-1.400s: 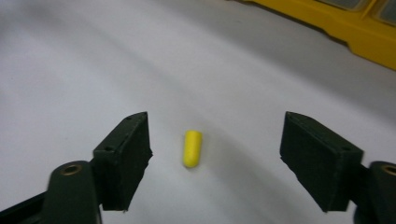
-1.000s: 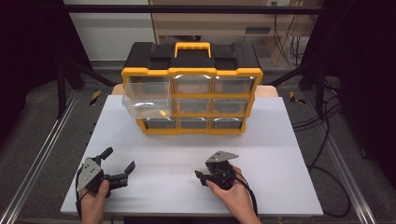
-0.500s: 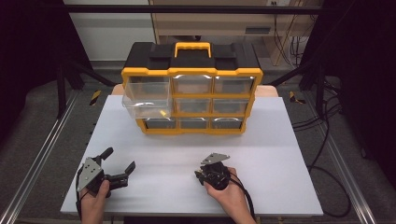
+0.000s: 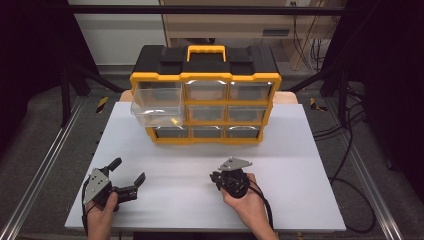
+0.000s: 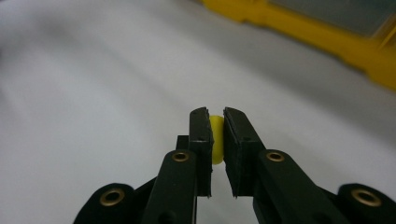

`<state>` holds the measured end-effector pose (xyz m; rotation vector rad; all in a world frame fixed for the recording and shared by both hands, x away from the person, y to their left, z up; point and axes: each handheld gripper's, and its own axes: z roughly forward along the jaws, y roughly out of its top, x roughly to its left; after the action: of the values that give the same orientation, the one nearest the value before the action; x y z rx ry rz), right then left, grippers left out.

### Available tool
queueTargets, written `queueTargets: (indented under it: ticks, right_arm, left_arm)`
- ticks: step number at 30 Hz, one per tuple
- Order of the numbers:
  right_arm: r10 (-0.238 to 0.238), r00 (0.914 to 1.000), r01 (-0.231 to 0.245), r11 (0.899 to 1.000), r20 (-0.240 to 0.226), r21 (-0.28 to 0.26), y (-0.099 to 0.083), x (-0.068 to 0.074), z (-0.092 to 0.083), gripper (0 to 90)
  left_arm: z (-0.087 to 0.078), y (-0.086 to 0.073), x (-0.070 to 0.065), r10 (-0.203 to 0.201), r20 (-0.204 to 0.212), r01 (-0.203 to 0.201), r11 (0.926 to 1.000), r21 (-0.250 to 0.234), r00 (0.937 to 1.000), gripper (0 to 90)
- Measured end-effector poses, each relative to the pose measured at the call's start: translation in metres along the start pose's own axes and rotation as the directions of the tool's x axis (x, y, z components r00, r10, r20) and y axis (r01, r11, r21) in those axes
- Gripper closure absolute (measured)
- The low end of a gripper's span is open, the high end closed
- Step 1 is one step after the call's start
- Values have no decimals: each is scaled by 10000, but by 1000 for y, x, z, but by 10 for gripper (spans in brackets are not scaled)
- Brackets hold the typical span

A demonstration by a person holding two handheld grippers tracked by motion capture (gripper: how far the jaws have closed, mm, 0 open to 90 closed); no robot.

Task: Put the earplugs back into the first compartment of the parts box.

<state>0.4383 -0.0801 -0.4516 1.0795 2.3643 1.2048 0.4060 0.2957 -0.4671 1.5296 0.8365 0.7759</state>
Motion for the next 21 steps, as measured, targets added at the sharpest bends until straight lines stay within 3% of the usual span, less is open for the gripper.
queueTargets:
  ticks: [2, 5, 6, 8, 9, 12, 13, 15, 16, 18, 21]
  right_arm:
    - [-74, 9998, 85, 9977, 167, -672, 21, -4, -15, 821]
    - [-123, 9996, 148, 9950, 266, -992, 34, -6, -23, 821]
    - [-227, 9987, 288, 9900, 457, -1382, 51, -8, -34, 822]
    - [-239, 9984, 314, 9880, 512, -1513, 57, -9, -38, 822]
    - [-521, 9951, 665, 9818, 845, -1777, 72, -8, -48, 821]
    - [-699, 9929, 877, 9770, 966, -1943, 83, -7, -55, 822]
    - [-949, 9889, 1183, 9688, 1147, -2179, 97, -6, -64, 822]
    - [-965, 9885, 1209, 9665, 1160, -2262, 102, -6, -67, 822]
    - [-1044, 9875, 1317, 9584, 1184, -2531, 116, -7, -74, 821]
    - [-1116, 9868, 1404, 9509, 1178, -2757, 127, -7, -79, 821]
    - [-1291, 9827, 1662, 9315, 1330, -3234, 146, -5, -87, 821]
  left_arm:
    - [0, -1, 1, -17, -30, 17, 10000, 38, 10000, 8]
    - [0, -2, 1, -51, -56, 51, 10000, 72, 10000, 9]
    - [-1, -3, 2, -92, -98, 93, 9999, 104, 9999, 8]
    - [-1, -3, 3, -124, -121, 125, 9999, 98, 9999, 9]
    - [-1, -3, 4, -137, -160, 139, 9999, 95, 9998, 9]
    - [-1, -3, 5, -203, -217, 204, 9998, 69, 9996, 9]
    - [-2, -3, 5, -213, -244, 214, 9998, 50, 9995, 9]
    - [-2, -2, 5, -222, -244, 223, 9997, 32, 9995, 9]
    - [-2, -2, 5, -184, -241, 185, 9998, 33, 9995, 9]
    - [-2, -1, 4, -101, -182, 101, 9999, 24, 9998, 9]
    - [-2, -1, 2, -56, -109, 56, 10000, 70, 9999, 9]
